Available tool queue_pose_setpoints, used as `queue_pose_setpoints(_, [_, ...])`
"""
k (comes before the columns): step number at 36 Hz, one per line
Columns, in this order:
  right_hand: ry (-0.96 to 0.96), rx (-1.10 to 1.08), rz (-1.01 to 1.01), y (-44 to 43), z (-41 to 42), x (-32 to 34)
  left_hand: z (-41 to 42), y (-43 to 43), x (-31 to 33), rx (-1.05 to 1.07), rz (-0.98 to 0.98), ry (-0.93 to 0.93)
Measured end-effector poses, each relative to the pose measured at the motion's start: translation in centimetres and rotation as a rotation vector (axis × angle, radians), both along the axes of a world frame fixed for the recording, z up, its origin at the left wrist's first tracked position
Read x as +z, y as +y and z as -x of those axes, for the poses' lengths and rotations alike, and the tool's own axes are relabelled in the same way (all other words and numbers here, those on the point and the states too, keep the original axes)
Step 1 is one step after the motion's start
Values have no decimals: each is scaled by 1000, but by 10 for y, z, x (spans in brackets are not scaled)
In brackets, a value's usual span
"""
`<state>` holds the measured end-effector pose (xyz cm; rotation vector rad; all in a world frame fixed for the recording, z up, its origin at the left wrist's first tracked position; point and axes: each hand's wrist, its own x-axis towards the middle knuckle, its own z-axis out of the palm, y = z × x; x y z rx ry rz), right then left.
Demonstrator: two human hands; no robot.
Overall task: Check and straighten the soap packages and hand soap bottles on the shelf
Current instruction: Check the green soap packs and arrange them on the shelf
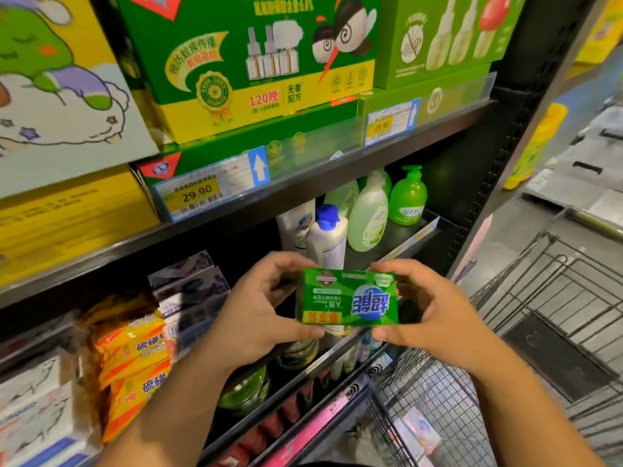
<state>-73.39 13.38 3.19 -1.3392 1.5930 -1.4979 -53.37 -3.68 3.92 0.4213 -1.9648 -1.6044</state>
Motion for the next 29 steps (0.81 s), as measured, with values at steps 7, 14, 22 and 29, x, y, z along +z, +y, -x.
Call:
queue_pose_setpoints(7, [97,-55,-42,-20,-8,0,4,4,11,208,-227,-72])
queue_pose_setpoints(14, [636,26,-11,-50,-16,20,-4,-14,29,365,-187,-237])
queue_pose_setpoints(22, [935,51,-131,-107,-43,29,-19,-42,28,544,-284,-323])
queue_pose_setpoints(29, [1015,99,-313,-145,-57,9,-50,-67,2,602,539,-772])
